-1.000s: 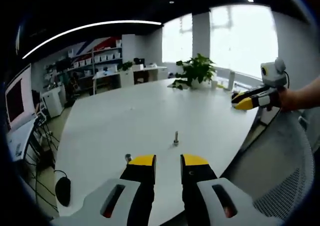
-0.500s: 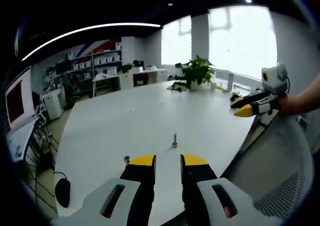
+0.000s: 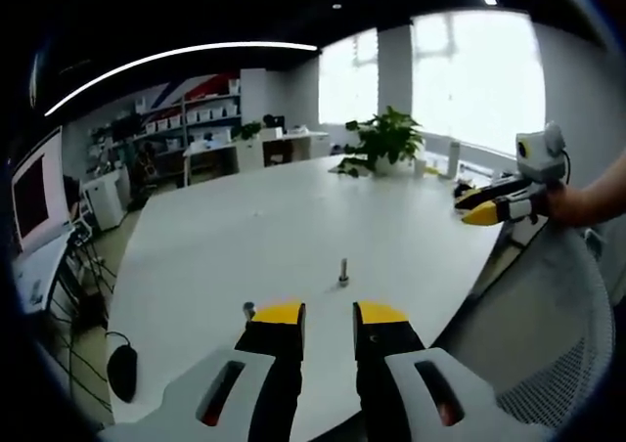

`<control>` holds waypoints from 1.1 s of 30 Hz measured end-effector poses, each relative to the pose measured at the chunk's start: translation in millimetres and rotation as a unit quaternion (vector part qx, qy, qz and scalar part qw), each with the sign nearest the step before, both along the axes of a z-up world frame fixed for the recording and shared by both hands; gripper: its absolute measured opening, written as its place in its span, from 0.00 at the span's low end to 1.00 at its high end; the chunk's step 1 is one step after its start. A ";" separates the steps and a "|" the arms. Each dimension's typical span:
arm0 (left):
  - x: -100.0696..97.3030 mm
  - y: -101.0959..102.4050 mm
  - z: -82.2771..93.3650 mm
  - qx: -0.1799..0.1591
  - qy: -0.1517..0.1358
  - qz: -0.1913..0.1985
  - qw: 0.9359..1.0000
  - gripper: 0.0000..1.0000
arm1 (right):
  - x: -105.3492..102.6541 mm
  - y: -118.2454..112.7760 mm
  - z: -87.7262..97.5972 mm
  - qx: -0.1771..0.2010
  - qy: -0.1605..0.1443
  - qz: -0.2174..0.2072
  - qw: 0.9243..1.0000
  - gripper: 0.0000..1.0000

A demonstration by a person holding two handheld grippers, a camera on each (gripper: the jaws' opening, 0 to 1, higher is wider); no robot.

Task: Place the washer onto the threaded stud by aligning its center hole with the stud, sliding it down to the base, and recovering from edge contact or off-axis alignment until the washer reaches the visible bottom stop.

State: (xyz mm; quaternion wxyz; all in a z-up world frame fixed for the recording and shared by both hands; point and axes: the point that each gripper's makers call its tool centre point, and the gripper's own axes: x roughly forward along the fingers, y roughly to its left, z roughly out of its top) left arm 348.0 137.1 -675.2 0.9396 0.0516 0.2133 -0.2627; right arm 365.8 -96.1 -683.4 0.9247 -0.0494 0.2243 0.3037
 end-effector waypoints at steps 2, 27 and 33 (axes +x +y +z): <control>-0.9 -1.8 -1.0 0.001 0.002 -0.004 1.000 0.17 | -0.4 -1.1 -1.5 -0.005 0.002 -0.002 1.000 0.33; -2.9 -2.9 -5.8 0.014 0.007 -0.017 1.000 0.16 | -1.0 -0.8 -9.9 -0.026 0.015 -0.001 1.000 0.32; -2.6 -4.7 -5.9 0.015 0.007 -0.021 1.000 0.16 | 0.2 -3.3 -8.5 -0.027 0.011 -0.007 1.000 0.32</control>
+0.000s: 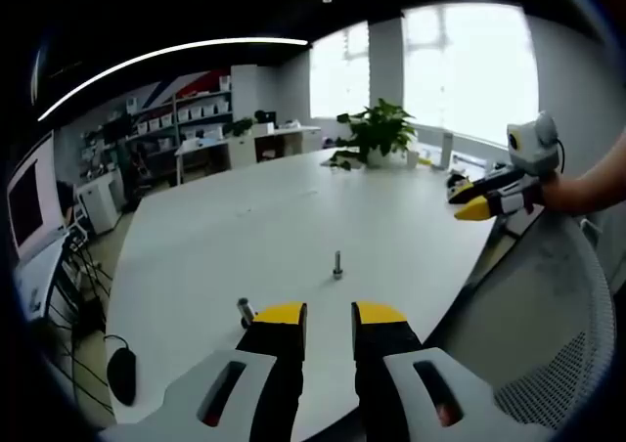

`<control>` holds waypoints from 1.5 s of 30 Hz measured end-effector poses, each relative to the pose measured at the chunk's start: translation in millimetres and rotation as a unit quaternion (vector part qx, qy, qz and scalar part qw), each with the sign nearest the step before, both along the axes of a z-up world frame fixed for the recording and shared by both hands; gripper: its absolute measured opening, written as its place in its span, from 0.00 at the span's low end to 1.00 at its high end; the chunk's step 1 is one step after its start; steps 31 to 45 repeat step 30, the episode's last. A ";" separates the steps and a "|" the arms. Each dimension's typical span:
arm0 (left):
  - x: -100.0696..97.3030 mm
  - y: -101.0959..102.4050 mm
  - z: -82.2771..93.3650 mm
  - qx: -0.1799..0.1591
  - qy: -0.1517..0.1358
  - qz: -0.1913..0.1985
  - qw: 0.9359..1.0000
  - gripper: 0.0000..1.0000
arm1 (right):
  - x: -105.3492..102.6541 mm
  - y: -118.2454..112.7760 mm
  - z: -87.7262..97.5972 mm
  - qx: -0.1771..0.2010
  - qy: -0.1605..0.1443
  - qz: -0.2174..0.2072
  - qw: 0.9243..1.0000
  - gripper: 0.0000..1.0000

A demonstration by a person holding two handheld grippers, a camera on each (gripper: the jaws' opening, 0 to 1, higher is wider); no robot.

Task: Place the washer onto the threaded stud by aligning its center hole with the stud, sliding it down to the base, and recovering from edge contact or off-axis alignment until the washer reaches the visible bottom stop.

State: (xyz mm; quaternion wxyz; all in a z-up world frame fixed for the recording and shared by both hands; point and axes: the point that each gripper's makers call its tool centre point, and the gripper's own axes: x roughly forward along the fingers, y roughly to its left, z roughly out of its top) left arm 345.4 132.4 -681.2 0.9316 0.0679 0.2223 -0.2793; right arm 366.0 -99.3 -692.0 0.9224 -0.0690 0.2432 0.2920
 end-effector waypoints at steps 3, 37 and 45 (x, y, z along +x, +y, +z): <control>0.0 -0.5 -0.3 0.000 0.001 -0.001 1.000 0.16 | 0.3 -0.4 -1.1 -0.001 0.002 0.000 1.000 0.32; -0.8 1.3 -2.7 0.010 0.002 0.005 1.000 0.16 | -1.8 -0.5 -3.2 -0.003 0.005 0.002 1.000 0.32; -0.8 1.3 -2.7 0.010 0.002 0.005 1.000 0.16 | -1.8 -0.5 -3.2 -0.003 0.005 0.002 1.000 0.32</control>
